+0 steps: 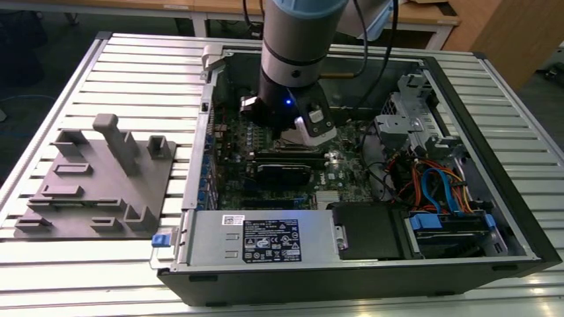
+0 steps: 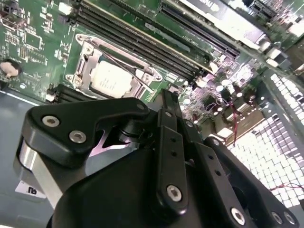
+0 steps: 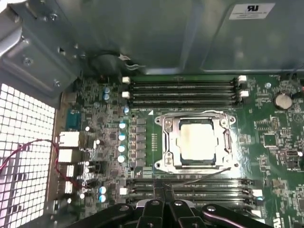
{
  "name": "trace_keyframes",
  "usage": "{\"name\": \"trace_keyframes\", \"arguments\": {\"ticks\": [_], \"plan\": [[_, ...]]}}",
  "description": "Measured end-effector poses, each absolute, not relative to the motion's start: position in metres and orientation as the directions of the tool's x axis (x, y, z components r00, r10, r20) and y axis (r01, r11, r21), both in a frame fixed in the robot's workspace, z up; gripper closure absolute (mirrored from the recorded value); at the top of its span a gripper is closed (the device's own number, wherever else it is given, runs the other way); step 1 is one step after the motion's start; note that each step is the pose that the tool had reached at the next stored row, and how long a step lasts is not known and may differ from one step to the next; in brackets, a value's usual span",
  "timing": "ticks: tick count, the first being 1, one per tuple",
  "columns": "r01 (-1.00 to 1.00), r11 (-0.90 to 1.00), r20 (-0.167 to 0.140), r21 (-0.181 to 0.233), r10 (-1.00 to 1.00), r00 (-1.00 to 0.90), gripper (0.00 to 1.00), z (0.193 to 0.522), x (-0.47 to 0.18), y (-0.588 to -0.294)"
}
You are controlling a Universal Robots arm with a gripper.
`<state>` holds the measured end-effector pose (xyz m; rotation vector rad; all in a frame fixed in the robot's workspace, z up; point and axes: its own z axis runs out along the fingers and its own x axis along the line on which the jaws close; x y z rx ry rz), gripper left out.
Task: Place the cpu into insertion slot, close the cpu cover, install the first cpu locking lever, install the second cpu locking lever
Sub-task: 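Install the second cpu locking lever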
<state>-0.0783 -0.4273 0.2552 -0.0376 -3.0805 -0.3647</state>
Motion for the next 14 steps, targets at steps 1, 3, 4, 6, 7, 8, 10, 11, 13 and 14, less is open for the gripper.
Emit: {"name": "trace_keyframes", "arguments": {"ticks": [1, 3, 4, 6, 7, 8, 10, 11, 13, 14], "plan": [[0.029, 0.972, 0.042, 0.232, 0.020, -0.999, 0.90, 0.255, -0.077, -0.427], [0.029, 0.972, 0.042, 0.232, 0.020, -0.999, 0.90, 0.255, -0.072, -0.427], [0.029, 0.972, 0.042, 0.232, 0.020, -0.999, 0.90, 0.255, -0.069, -0.427], [0.029, 0.972, 0.042, 0.233, 0.020, -0.999, 0.90, 0.255, -0.066, -0.427], [0.029, 0.972, 0.042, 0.234, 0.020, -0.999, 0.90, 0.254, -0.065, -0.427], [0.029, 0.971, 0.043, 0.236, 0.020, -0.999, 0.90, 0.253, -0.064, -0.427], [0.031, 0.971, 0.045, 0.238, 0.021, -0.999, 0.90, 0.251, -0.063, -0.427], [0.032, 0.970, 0.046, 0.239, 0.022, -0.999, 0.90, 0.250, -0.062, -0.427], [0.035, 0.970, 0.051, 0.240, 0.023, -0.998, 0.90, 0.247, -0.060, -0.427], [0.036, 0.970, 0.054, 0.240, 0.024, -0.998, 0.90, 0.246, -0.059, -0.427]]}}
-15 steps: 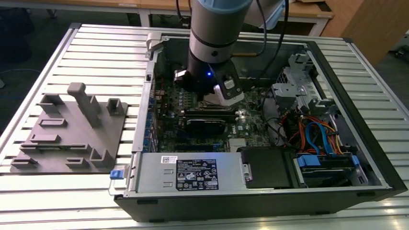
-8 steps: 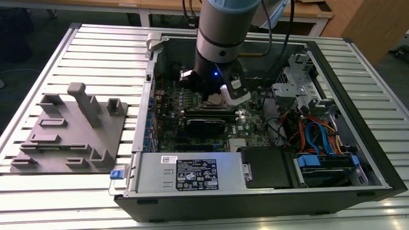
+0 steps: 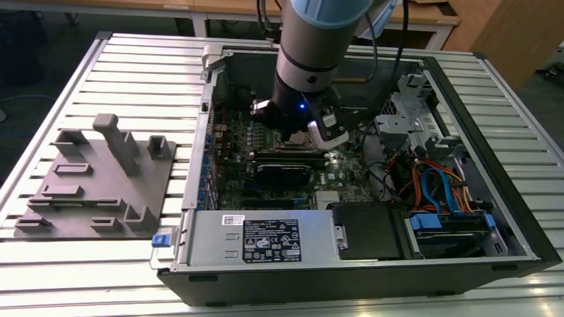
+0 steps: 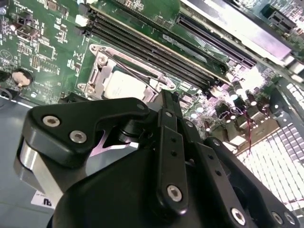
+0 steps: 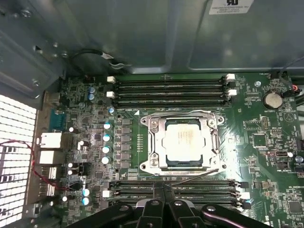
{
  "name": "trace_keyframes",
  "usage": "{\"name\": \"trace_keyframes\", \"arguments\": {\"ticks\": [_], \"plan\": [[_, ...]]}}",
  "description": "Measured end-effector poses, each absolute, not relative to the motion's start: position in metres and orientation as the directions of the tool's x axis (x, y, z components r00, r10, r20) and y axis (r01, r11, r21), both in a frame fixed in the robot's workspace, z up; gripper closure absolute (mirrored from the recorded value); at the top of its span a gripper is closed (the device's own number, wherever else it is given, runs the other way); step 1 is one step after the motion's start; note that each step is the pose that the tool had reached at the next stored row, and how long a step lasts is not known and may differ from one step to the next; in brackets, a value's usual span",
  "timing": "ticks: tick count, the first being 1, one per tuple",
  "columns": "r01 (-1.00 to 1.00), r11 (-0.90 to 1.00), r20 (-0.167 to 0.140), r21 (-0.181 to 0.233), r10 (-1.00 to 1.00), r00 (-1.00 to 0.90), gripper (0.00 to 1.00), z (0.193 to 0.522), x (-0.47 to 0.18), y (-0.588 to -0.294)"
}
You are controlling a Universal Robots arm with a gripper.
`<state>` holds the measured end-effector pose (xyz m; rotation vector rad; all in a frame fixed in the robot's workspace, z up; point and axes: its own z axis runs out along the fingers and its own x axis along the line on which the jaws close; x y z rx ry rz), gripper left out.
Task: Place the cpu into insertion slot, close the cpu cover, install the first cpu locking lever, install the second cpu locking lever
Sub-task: 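Install the second cpu locking lever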
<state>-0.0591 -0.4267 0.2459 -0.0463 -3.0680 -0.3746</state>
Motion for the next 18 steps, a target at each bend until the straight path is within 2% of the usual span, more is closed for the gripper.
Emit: {"name": "trace_keyframes", "arguments": {"ticks": [6, 18], "plan": [[0.042, 0.970, 0.073, 0.239, 0.025, -0.997, 0.90, 0.239, -0.059, -0.426], [0.045, 0.968, 0.088, 0.248, 0.024, -0.996, 0.90, 0.227, -0.058, -0.423]]}}
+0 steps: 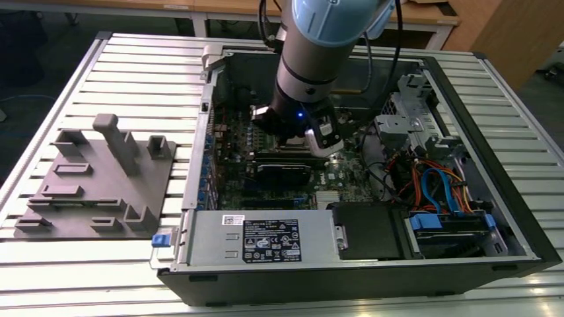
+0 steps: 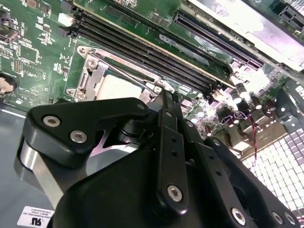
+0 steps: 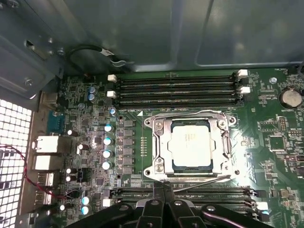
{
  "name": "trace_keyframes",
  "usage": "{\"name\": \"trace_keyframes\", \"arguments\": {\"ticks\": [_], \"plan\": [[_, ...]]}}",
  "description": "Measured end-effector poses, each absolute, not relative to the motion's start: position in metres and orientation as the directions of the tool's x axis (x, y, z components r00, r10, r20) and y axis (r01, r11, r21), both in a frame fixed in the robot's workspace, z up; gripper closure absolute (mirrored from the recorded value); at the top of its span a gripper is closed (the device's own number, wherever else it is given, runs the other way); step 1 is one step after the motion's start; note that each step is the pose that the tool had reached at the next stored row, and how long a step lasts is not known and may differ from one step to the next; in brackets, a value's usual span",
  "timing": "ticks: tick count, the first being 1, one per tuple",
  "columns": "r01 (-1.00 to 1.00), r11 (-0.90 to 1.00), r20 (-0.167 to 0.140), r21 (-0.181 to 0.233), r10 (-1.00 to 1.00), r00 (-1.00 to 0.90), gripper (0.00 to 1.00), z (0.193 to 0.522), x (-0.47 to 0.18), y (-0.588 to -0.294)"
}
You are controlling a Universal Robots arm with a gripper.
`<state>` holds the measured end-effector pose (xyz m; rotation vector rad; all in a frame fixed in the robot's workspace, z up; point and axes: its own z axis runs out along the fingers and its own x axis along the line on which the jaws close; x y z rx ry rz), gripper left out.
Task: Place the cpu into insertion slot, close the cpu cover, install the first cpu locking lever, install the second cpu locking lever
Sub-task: 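Install the second cpu locking lever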
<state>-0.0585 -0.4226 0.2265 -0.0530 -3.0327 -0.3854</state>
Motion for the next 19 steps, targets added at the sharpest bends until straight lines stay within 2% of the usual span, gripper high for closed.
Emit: {"name": "trace_keyframes", "arguments": {"ticks": [13, 19], "plan": [[0.063, 0.957, 0.102, 0.282, 0.035, -0.994, 0.90, 0.2214, -0.0585, -0.4237], [0.066, 0.957, 0.102, 0.283, 0.038, -0.994, 0.90, 0.2214, -0.0585, -0.4237]]}}
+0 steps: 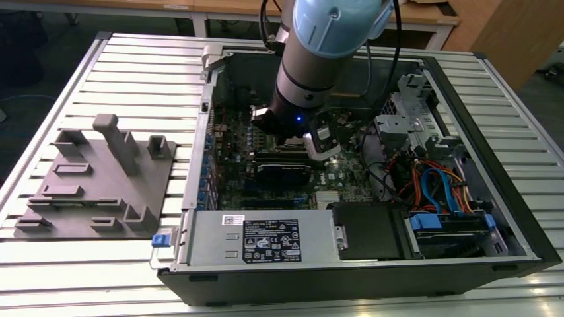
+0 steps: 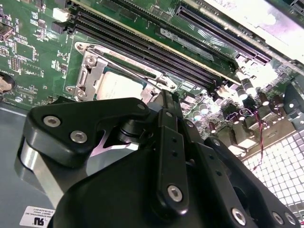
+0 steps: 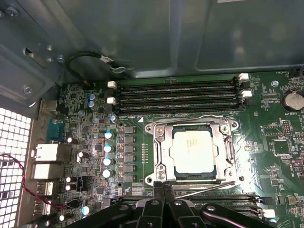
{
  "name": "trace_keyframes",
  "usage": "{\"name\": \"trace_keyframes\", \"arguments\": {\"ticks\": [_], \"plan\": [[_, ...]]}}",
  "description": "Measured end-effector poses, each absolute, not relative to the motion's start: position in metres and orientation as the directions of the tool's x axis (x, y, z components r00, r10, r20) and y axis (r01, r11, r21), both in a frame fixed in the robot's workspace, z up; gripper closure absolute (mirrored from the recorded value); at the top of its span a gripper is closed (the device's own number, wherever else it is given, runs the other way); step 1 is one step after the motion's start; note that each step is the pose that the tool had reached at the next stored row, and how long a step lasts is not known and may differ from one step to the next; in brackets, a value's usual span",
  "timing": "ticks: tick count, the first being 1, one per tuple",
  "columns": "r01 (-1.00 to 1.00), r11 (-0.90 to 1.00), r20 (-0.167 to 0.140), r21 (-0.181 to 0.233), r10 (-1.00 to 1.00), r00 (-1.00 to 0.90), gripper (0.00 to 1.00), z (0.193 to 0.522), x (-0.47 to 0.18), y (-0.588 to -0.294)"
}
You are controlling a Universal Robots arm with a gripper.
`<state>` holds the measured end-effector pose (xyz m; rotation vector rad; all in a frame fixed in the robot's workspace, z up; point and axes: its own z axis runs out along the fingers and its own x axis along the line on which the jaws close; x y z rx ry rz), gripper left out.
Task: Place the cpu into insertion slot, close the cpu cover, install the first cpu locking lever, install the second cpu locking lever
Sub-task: 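Install the second cpu locking lever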
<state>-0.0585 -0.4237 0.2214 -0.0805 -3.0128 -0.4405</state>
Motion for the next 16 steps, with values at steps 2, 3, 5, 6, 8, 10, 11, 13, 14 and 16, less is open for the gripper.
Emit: {"name": "trace_keyframes", "arguments": {"ticks": [2, 3, 5, 6, 8, 10, 11, 13, 14, 16], "plan": [[0.066, 0.957, 0.102, 0.283, 0.039, -0.994, 0.90, 0.2214, -0.0584, -0.4237], [0.066, 0.957, 0.102, 0.283, 0.039, -0.994, 0.90, 0.2214, -0.0585, -0.4237], [0.066, 0.957, 0.102, 0.283, 0.039, -0.994, 0.90, 0.2214, -0.0585, -0.4237], [0.067, 0.957, 0.102, 0.283, 0.039, -0.994, 0.90, 0.2214, -0.0584, -0.4237], [0.067, 0.957, 0.102, 0.283, 0.039, -0.994, 0.90, 0.2214, -0.0584, -0.4237], [0.067, 0.956, 0.103, 0.284, 0.039, -0.994, 0.90, 0.2213, -0.0582, -0.4240], [0.068, 0.956, 0.103, 0.287, 0.040, -0.994, 0.90, 0.2211, -0.0581, -0.4243], [0.072, 0.954, 0.104, 0.291, 0.044, -0.994, 0.90, 0.2209, -0.0580, -0.4251], [0.075, 0.953, 0.104, 0.293, 0.046, -0.993, 0.90, 0.2209, -0.0580, -0.4257], [0.080, 0.952, 0.104, 0.294, 0.051, -0.993, 0.90, 0.2208, -0.0580, -0.4278]]}}
